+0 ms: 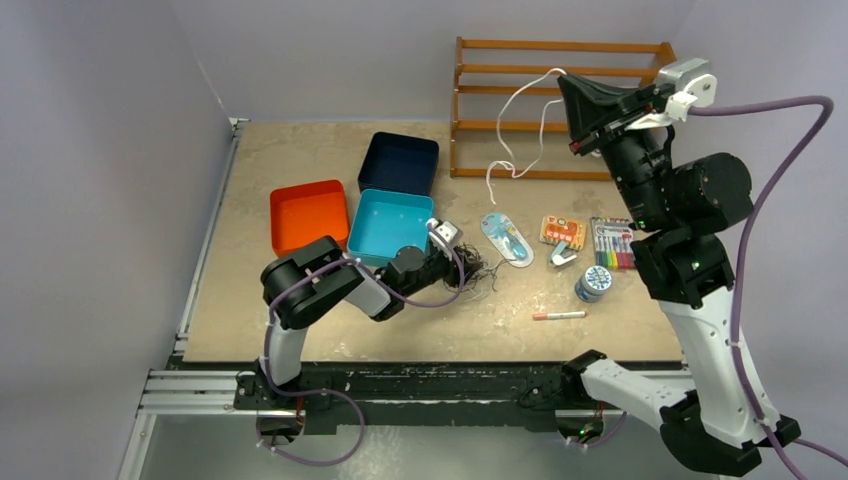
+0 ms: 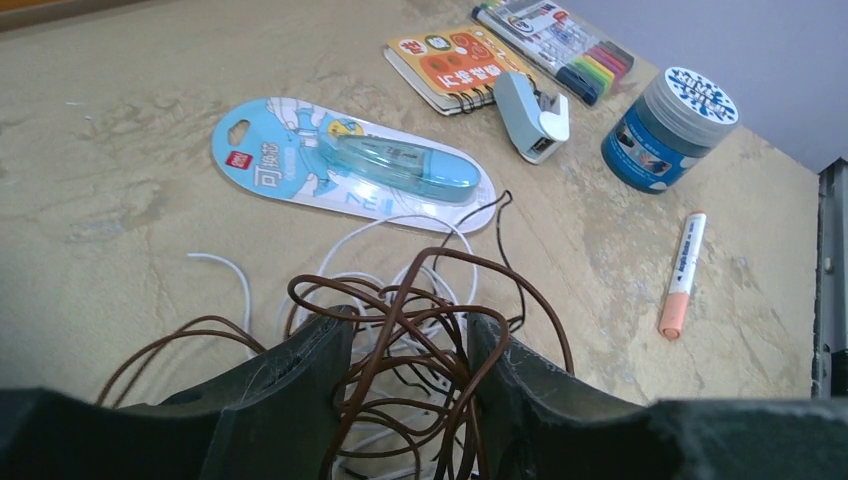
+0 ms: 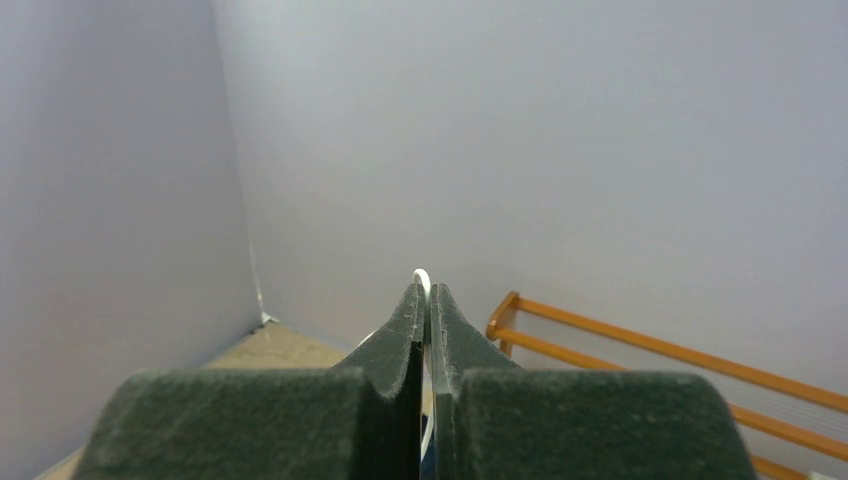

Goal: Untangle the cables

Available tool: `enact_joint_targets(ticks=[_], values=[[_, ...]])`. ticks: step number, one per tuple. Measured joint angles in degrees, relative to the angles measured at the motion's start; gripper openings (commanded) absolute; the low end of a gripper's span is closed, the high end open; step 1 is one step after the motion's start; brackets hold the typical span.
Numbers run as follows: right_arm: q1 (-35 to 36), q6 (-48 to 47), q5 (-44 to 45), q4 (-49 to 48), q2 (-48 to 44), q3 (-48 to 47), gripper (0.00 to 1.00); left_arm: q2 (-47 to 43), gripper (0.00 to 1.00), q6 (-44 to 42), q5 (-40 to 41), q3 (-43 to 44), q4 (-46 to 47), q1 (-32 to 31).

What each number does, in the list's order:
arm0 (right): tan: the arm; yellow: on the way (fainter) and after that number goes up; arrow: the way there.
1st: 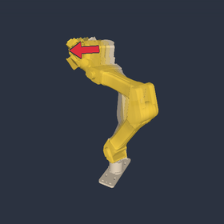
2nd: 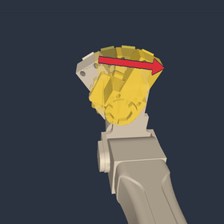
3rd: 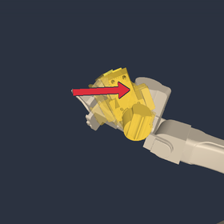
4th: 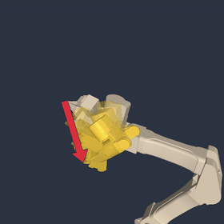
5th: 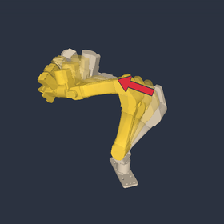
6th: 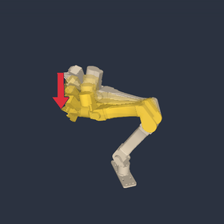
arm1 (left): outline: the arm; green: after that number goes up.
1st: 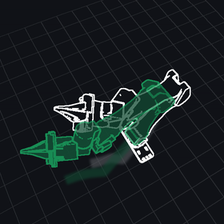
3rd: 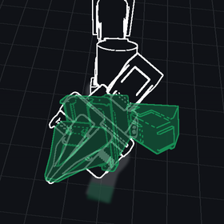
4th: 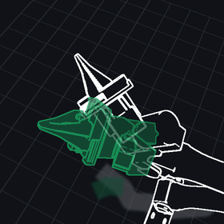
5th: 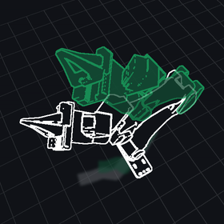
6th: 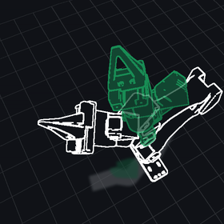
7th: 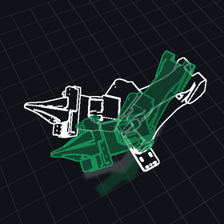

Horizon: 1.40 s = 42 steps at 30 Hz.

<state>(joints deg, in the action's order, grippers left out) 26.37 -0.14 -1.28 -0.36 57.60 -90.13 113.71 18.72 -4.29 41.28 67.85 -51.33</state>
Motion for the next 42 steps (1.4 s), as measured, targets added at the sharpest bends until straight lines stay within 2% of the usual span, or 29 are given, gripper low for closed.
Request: enact_joint_targets(ticks=[13, 19, 25, 29, 39, 42], values=[[0.0, -4.5, 7.8, -2.6, 0.1, -4.9, 0.00, 0.0, 0.44, -0.5, 1.7, -3.0, -1.3, -1.9], [0.0, -5.1, 9.2, -3.4, 1.0, -5.5, 0.00, -1.1, 0.50, -0.5, 2.0, -4.1, -3.0, -1.9], [0.0, -5.3, 10.2, -3.4, 2.1, -3.0, 0.00, -10.6, 0.55, -1.4, 3.4, -4.1, -10.4, -1.9], [0.0, -5.0, 10.7, -2.8, 2.6, 0.5, 0.00, -18.4, 0.66, -1.9, 5.2, -3.9, -15.6, -1.9], [0.0, -3.8, 10.8, -2.7, 3.1, 6.0, 0.00, -33.0, 0.67, -1.9, 9.6, -3.7, -31.7, -1.9], [0.0, -3.6, 10.4, -3.0, 3.4, 6.3, 0.00, -37.5, 0.72, -1.7, 12.4, -3.7, -36.1, -1.9]])
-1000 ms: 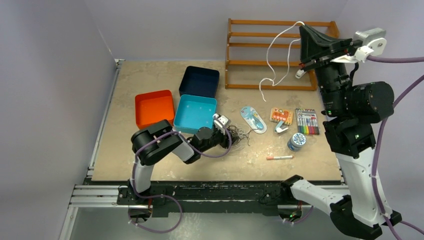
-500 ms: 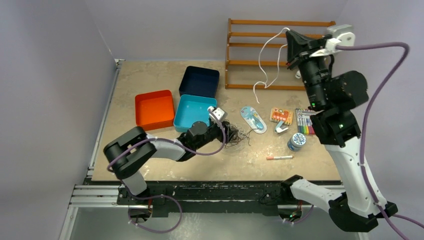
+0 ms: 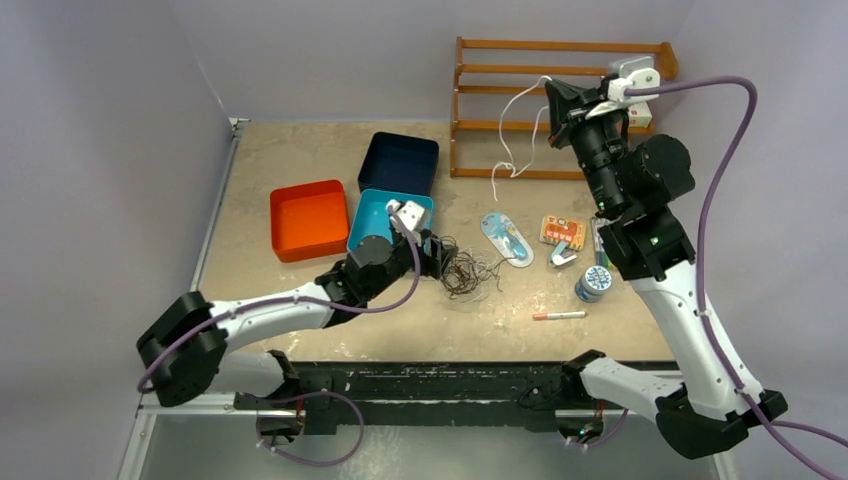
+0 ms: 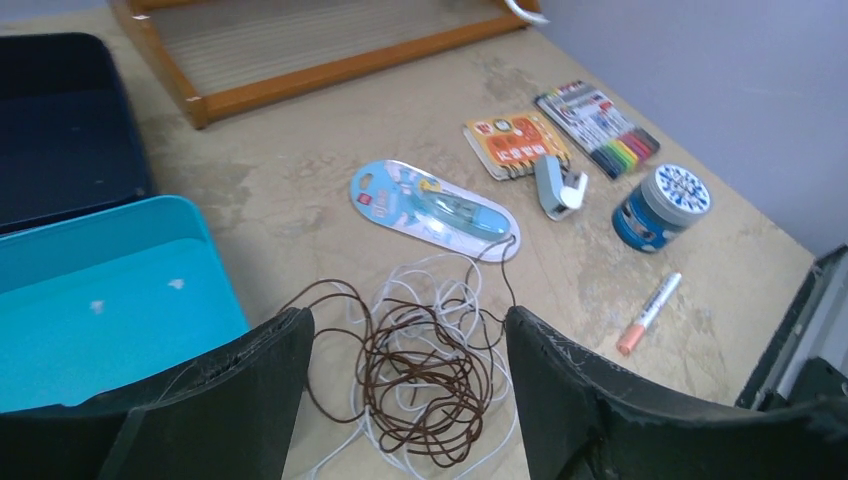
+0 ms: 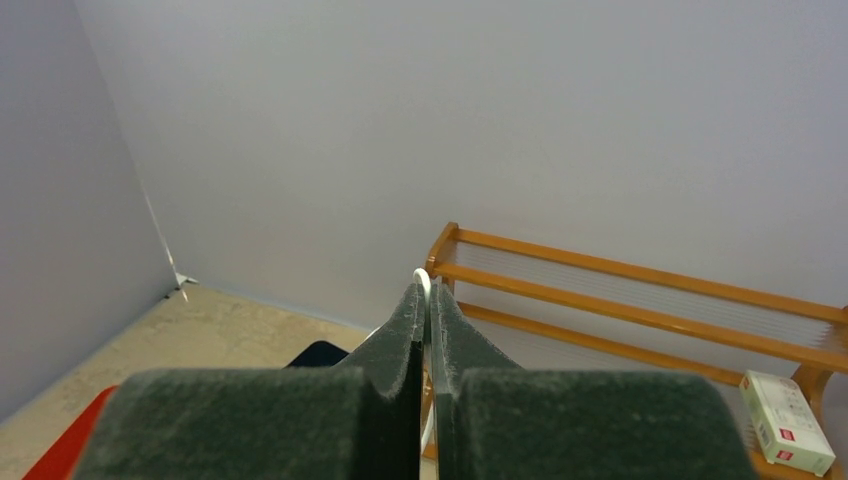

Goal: Untangle the cables

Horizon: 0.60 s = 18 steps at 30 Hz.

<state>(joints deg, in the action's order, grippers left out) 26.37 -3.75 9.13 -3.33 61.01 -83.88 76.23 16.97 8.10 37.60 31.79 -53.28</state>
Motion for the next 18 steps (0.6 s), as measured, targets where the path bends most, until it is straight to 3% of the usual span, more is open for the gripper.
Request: enact_joint_targets(ticks=[2, 9, 18], values=[[0.0, 0.1, -0.6, -0.3, 0.4, 0.0, 0.00, -3.4, 0.78, 0.6, 3.5, 0.0, -3.3, 0.0], [0.0, 0.3, -5.1, -0.8, 4.1, -0.2, 0.00, -9.4, 0.80, 5.1, 15.8, 4.9, -19.3, 2.4], [0.2, 2.0, -16.0, 1.6, 14.9, -5.2, 0.00, -16.3, 0.79, 12.9, 20.1, 8.3, -35.8, 20.3]])
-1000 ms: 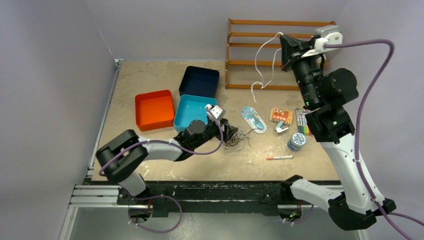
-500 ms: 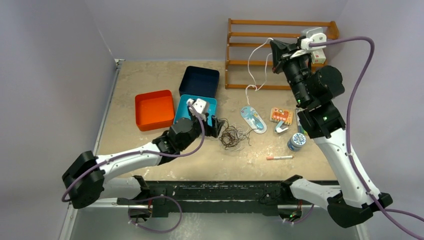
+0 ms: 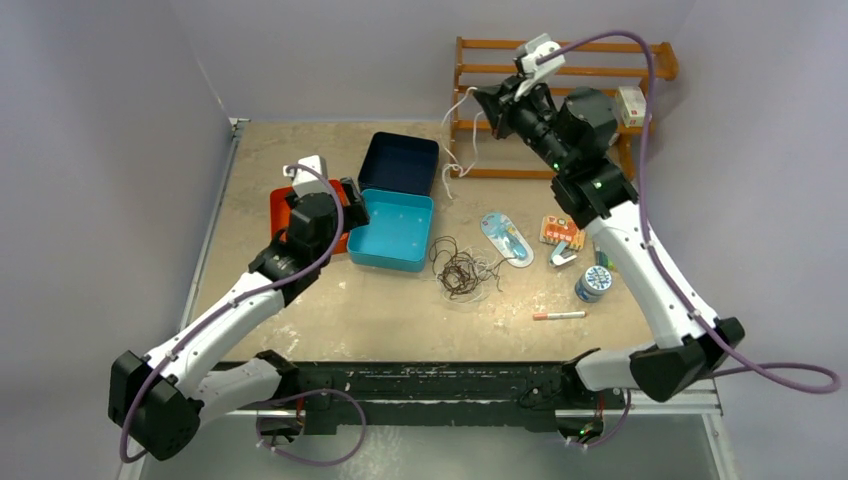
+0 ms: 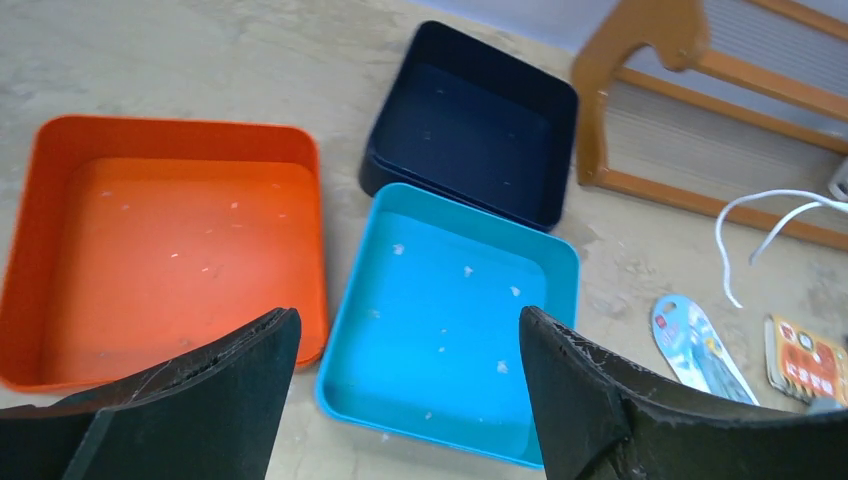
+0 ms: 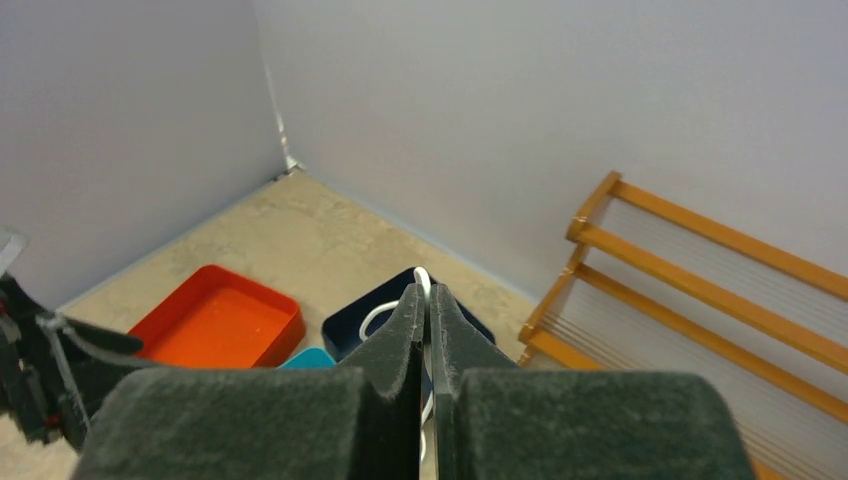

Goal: Untangle the cables

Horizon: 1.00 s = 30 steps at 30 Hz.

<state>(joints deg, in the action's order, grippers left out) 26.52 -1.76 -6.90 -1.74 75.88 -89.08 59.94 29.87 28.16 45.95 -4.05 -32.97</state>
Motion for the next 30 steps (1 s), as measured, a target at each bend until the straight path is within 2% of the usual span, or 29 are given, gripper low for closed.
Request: enact_joint_targets(ticks=[6, 14, 30], values=[[1.5, 1.2, -5.2, 0.9, 5.8, -2.3, 0.00, -1.8, 0.79, 1.2, 6.6, 1.9, -8.0, 3.0], [5.6, 1.8, -8.8, 1.5, 12.7, -4.6, 0.00, -2.3, 0.79, 1.2, 13.9, 2.9, -13.4, 3.0], [8.8, 3.8, -12.8, -2.7, 22.2, -0.6, 0.00, -2.1, 0.79, 1.2, 17.3, 3.8, -15.0, 3.0]])
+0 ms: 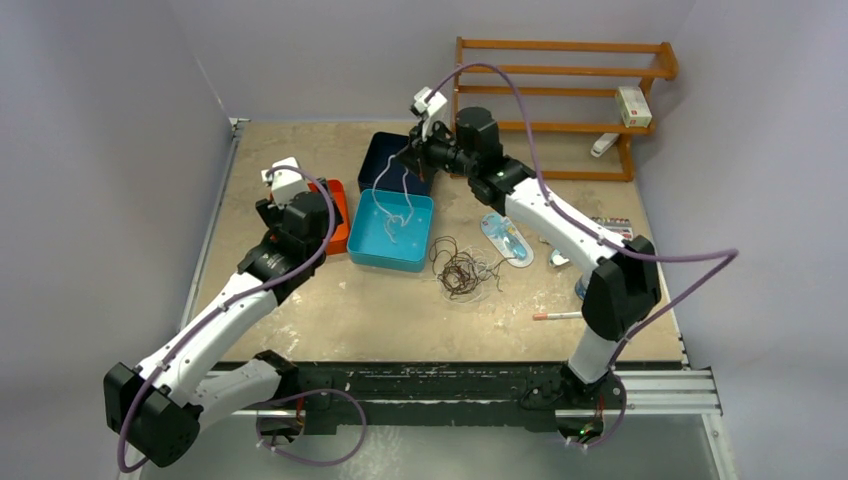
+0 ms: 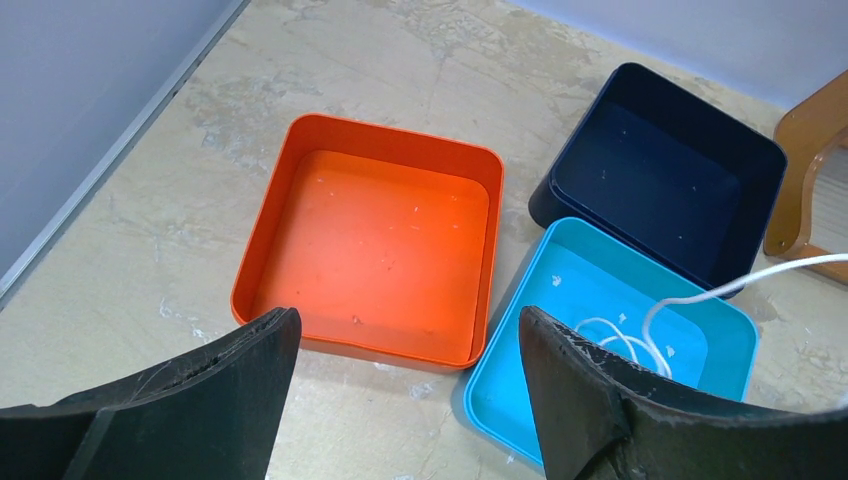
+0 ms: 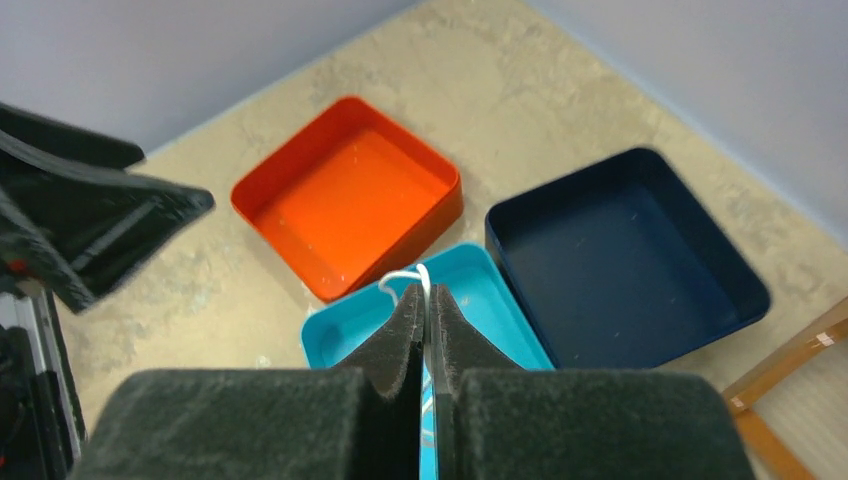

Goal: Untangle the cables

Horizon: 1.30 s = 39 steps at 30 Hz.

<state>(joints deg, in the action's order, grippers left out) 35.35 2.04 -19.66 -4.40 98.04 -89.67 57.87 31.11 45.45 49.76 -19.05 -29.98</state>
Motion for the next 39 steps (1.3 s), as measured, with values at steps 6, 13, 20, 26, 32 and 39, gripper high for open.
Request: enact_joint_targets(ticks=[6, 13, 20, 26, 32, 39], values=[[0.3, 0.2, -1.1, -0.7, 6.6, 2.7, 0.00, 0.9, 0.79, 0.0, 0.0, 0.6, 0.0, 0.0], [1.0, 0.2, -0.8, -0.7, 14.1, 3.5, 0.00, 2.2, 0.79, 0.0, -0.1, 0.6, 0.1, 0.0], [2.3, -0.2, 0.0, -0.7, 18.2, 3.5, 0.16, 2.8, 0.79, 0.0, -0.3, 0.6, 0.0, 0.0], [3.1, -0.9, 2.3, -1.2, 18.6, 3.6, 0.37, 3.7, 0.79, 0.0, -1.0, 0.6, 0.0, 0.0], [3.2, -0.6, 4.9, -2.7, 14.6, 6.8, 0.43, 4.1, 0.81, 0.0, -1.9, 0.6, 0.0, 0.0], [3.2, 0.6, 9.2, -5.6, 6.6, 12.0, 0.42, 4.1, 0.83, -0.2, -4.1, 0.6, 0.5, 0.0]])
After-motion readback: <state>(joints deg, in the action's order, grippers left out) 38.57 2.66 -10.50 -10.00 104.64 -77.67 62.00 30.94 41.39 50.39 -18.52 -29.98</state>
